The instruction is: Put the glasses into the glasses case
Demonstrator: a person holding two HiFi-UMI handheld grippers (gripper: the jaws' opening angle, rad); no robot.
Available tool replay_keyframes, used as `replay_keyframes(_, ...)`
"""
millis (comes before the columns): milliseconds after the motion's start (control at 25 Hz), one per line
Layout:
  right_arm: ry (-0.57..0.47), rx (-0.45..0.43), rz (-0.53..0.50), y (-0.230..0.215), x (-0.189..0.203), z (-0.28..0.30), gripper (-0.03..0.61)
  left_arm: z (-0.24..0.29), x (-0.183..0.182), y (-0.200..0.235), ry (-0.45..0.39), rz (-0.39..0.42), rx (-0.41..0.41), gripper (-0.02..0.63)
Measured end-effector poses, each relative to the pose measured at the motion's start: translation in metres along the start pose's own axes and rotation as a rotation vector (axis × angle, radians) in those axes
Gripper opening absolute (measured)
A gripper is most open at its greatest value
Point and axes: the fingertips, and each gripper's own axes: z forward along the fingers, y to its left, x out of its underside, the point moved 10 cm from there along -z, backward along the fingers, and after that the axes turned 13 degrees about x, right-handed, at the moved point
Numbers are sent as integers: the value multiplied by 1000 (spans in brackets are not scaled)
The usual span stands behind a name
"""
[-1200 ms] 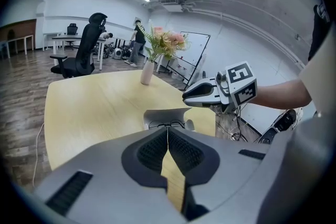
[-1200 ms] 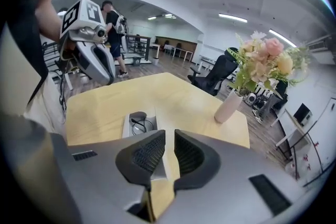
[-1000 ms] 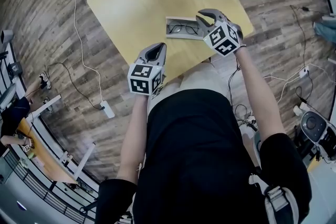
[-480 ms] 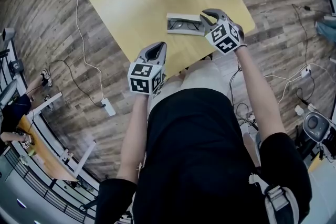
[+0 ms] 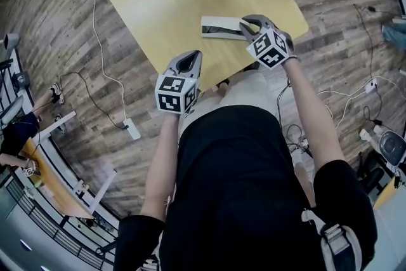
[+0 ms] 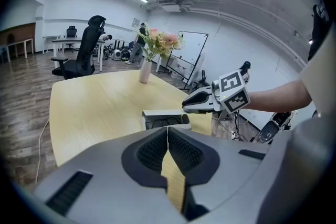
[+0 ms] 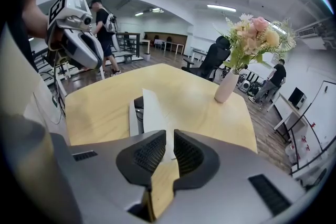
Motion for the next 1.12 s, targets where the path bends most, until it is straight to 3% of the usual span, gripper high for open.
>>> replay_keyframes(640,-44,-90,-39,14,15,-11,61,-1,17,-31,-13,-43,-82,23)
replay_keyframes(1120,-130,-164,-112,4,25,-64,51,10,20,-99,-86,-82,-161,23)
